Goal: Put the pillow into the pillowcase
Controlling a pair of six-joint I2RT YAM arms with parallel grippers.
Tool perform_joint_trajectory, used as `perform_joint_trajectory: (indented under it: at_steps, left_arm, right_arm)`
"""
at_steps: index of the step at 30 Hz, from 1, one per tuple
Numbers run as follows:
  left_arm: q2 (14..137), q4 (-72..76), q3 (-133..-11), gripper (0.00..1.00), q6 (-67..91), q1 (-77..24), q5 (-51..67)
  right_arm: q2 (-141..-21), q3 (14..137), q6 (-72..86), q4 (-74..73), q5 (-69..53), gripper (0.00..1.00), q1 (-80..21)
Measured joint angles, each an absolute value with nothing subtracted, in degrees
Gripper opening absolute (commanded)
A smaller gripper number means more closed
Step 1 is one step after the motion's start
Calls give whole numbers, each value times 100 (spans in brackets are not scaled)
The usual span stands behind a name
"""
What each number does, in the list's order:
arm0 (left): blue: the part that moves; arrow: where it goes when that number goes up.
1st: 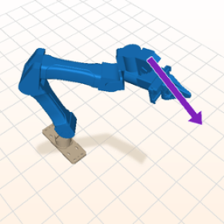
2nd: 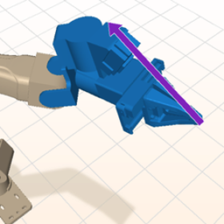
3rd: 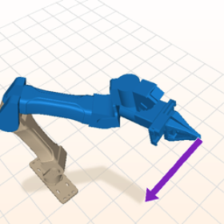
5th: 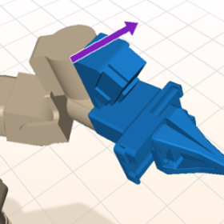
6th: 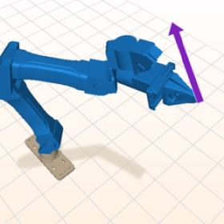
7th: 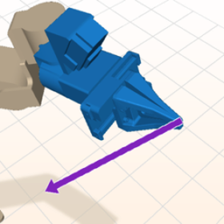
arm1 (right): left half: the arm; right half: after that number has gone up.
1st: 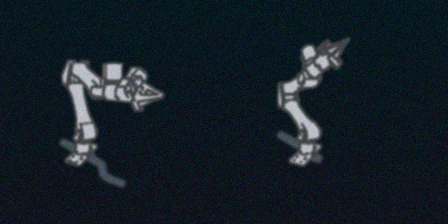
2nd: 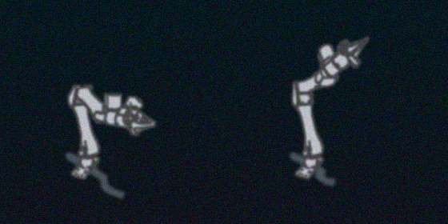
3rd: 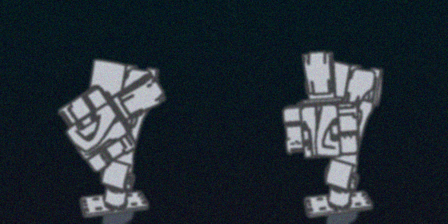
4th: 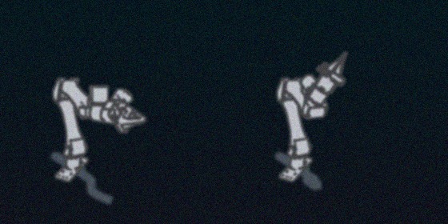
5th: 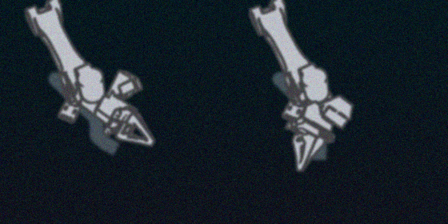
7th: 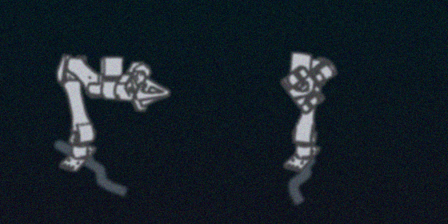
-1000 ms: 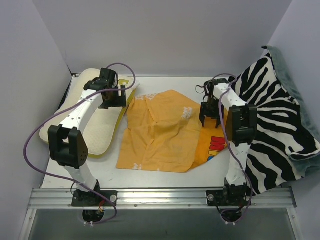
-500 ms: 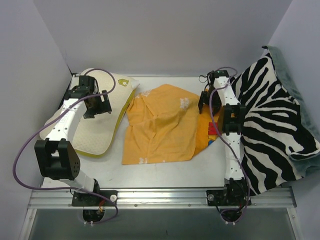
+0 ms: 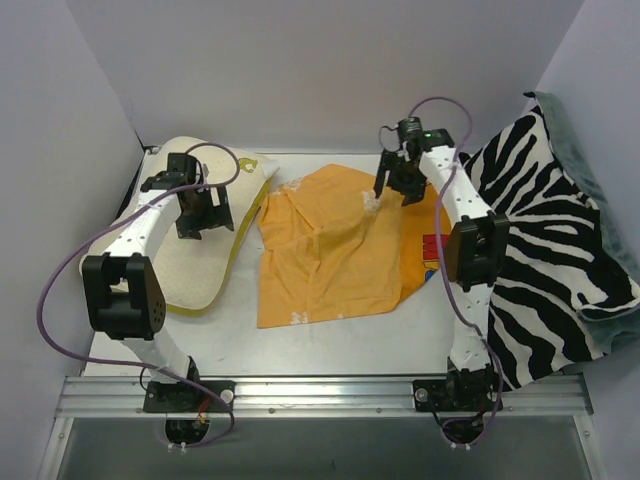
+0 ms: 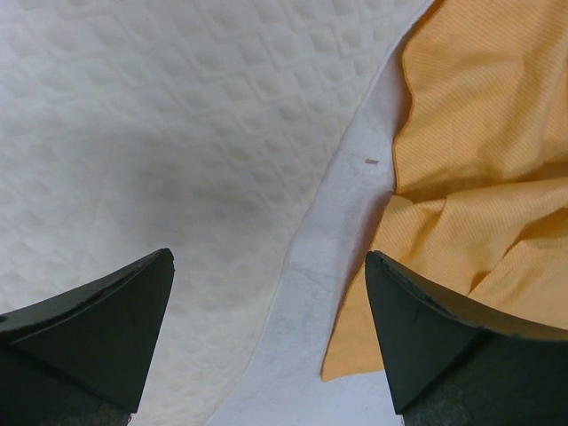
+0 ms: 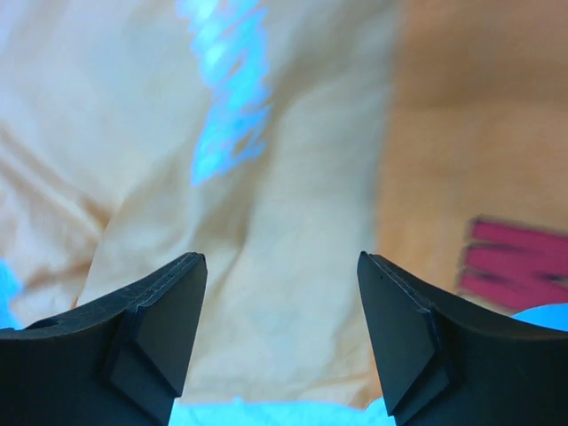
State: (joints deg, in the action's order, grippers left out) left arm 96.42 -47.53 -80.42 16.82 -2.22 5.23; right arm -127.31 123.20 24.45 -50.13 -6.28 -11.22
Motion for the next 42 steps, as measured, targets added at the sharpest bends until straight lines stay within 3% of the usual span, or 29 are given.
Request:
perform_joint_trajectory:
  at_steps: [4, 7, 11, 15, 20, 21, 23, 25, 27, 28, 34, 42]
  left_arm:
    - [10300, -4733, -8353, 97, 1605, -268, 451]
    - [10630, -4742, -8436, 89, 1568, -325, 314]
    - [10757, -4766, -8379, 62, 1485, -325, 150]
    - [10516, -4584, -7854, 44, 1415, -287, 25]
    - [9612, -4633, -6606, 29, 1398, -187, -121]
    - [9395, -4733, -6401, 30, 1398, -150, -130]
    - [9048, -5181, -6309, 46, 1382, -99, -117]
    - [8707, -5426, -6353, 71, 1374, -95, -1]
    - [8479, -5645, -6665, 78, 1378, -102, 141]
    - [8436, -5651, -6895, 97, 1417, -106, 202]
    - [8713, -4814, -7876, 97, 1597, -128, 685]
    - [11417, -4635, -10254, 97, 974, -104, 429]
  right_arm:
    - [-12578, 11509, 2353, -5107, -961, 67, -2200]
    - [-13072, 11163, 2228, -5286, -1203, 68, -2880]
    - [-13404, 10783, 2036, -5706, -1369, 69, -3135]
    - [-13220, 10269, 1780, -5929, -1433, 70, -2923]
    - [-12707, 9133, 1555, -6055, -1020, 75, -2705]
    - [-12580, 8923, 1531, -6086, -862, 75, -2698]
    - [-12320, 8667, 1507, -6235, -539, 77, -2700]
    - [-12092, 8683, 1516, -6390, -239, 78, -2687]
    - [-11920, 8965, 1577, -6497, -27, 78, -2644]
    - [-11867, 9301, 1649, -6523, 56, 78, -2602]
    - [-12011, 10680, 2062, -6281, 252, 77, -2032]
    - [-13572, 11323, 2252, -5972, 290, 78, -1573]
